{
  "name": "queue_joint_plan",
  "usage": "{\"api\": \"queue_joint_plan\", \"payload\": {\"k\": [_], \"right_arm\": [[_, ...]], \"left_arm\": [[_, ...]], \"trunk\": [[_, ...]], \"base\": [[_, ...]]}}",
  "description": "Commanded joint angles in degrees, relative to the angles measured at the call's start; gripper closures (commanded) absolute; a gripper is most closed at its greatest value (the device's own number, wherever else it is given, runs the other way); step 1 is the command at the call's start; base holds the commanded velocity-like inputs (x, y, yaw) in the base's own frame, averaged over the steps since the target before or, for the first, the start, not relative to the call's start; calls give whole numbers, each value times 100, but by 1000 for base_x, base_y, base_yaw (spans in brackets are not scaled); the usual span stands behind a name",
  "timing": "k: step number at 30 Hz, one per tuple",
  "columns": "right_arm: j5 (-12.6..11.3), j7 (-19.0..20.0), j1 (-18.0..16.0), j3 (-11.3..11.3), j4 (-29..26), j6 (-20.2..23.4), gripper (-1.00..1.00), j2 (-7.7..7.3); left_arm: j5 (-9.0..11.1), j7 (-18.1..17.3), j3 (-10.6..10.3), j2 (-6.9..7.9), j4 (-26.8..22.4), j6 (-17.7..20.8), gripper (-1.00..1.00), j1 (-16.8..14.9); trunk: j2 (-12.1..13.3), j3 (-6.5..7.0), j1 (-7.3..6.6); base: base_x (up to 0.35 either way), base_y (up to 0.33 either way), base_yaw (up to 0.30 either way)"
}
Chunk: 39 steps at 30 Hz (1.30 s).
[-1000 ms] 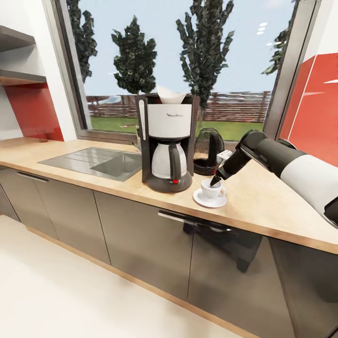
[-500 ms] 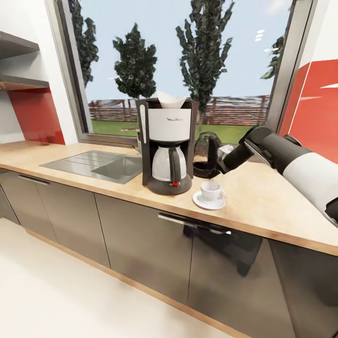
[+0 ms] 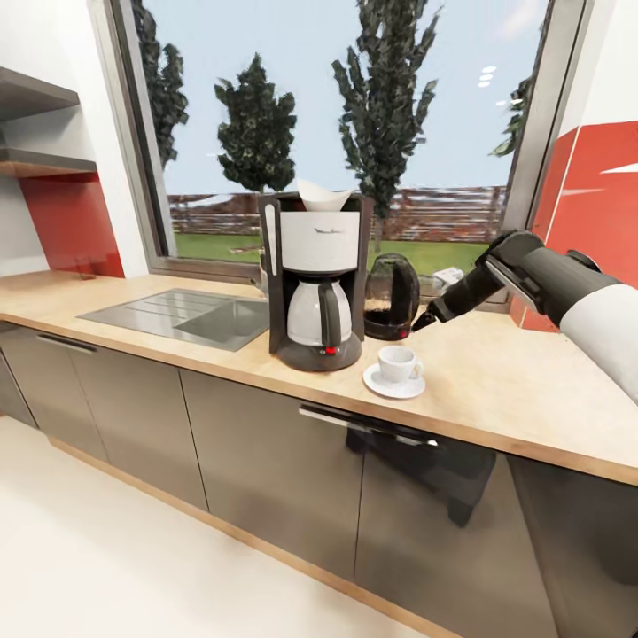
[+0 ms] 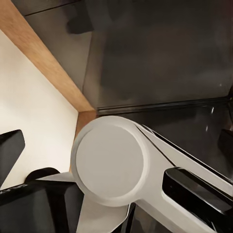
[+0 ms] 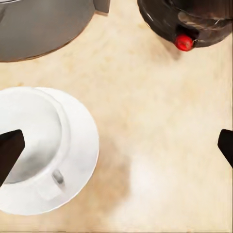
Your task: Set up a coffee station on the kitchen countertop: keep the coffee maker on the countertop, move the bottle of coffee from the kitchen shelf to the counter next to the coffee maker, place a paper coffee filter on top of the coffee maker, put the saucer next to the coffee maker with the coffee cup on the saucer, and place the electric kettle next to the coffee maker.
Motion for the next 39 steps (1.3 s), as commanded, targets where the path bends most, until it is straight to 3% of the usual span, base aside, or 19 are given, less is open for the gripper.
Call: {"api": "queue_joint_plan", "payload": {"k": [1, 2, 6, 12, 21, 39], "right_arm": [[-53, -13, -14, 29, -8, 31, -100, -80], [-54, -9, -17, -288, -6, 31, -100, -325], [-47, -7, -14, -773, -5, 31, -100, -450], [-37, -6, -14, -1043, -5, 31, -100, -573], [-34, -11, -13, -1069, -5, 31, -100, -663], [-37, -14, -12, -1069, 4, 31, -100, -665]], "left_arm": [[15, -22, -22, 1, -1, 60, -100, -4], [15, -22, -22, 1, -1, 61, -100, -4], [13, -22, -22, 1, -1, 63, -100, -4], [12, -22, -22, 1, -1, 67, -100, -4], [12, -22, -22, 1, -1, 69, -100, -4], [14, -22, -22, 1, -1, 69, -100, -4]], "trunk": [[-3, -5, -1], [-3, -5, -1], [-3, -4, -1], [-3, -3, -1], [-3, 1, -1], [-3, 59, -1]], "base": [[0, 0, 0], [0, 0, 0], [0, 0, 0], [0, 0, 0], [-131, 32, -54], [-14, 59, -241]]}}
